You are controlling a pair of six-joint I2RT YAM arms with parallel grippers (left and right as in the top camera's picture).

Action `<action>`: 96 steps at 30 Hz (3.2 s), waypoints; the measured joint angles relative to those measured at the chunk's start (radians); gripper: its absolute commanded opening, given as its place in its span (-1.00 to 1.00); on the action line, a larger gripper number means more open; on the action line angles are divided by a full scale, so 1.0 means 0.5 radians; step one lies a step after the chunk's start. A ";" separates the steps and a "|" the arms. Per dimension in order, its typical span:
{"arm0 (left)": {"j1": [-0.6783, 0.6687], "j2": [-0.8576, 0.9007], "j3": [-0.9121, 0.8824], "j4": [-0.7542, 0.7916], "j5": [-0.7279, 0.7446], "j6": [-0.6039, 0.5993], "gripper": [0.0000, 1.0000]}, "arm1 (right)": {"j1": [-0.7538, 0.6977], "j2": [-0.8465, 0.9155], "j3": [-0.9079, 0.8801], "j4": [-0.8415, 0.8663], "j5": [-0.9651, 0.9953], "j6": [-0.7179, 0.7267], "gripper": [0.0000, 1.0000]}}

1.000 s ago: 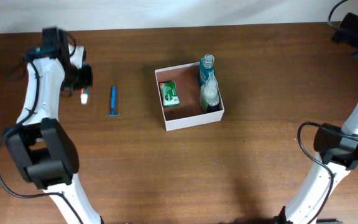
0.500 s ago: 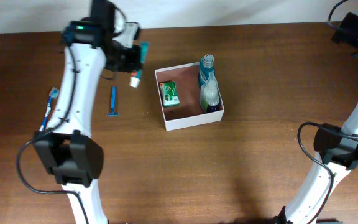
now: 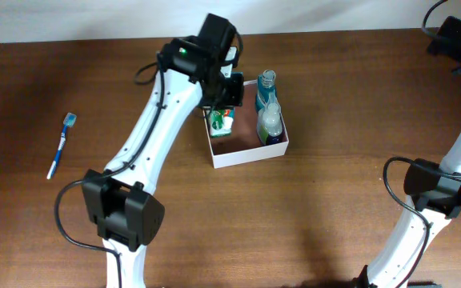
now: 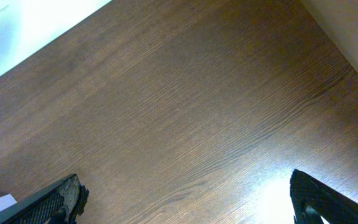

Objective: Pack container
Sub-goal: 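Lift the toothpaste tube and carry it over the pink box, then lower the toothpaste tube into the box beside the Dettol pack, then raise the left gripper and move it left to the blue razor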

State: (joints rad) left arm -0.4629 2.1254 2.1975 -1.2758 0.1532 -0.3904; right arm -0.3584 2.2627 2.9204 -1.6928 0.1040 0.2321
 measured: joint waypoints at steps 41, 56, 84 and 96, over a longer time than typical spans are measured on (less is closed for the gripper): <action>-0.072 0.665 -0.002 0.198 -0.211 -0.583 -0.78 | -0.001 0.000 0.000 0.001 0.000 0.000 0.97; -0.072 0.684 -0.002 0.239 -0.219 -0.576 -0.35 | 0.000 0.000 0.000 0.001 0.000 -0.001 0.97; 0.007 0.713 1.015 -0.584 -0.359 -0.294 0.42 | 0.000 0.000 0.000 0.001 0.000 0.001 0.97; 0.504 0.703 1.227 -0.816 -0.358 0.162 0.92 | 0.000 0.000 0.000 0.000 0.000 0.000 0.97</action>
State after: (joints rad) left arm -0.2111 2.4771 2.8109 -1.6836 -0.0257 -0.3096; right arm -0.3584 2.2627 2.9204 -1.6928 0.1040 0.2321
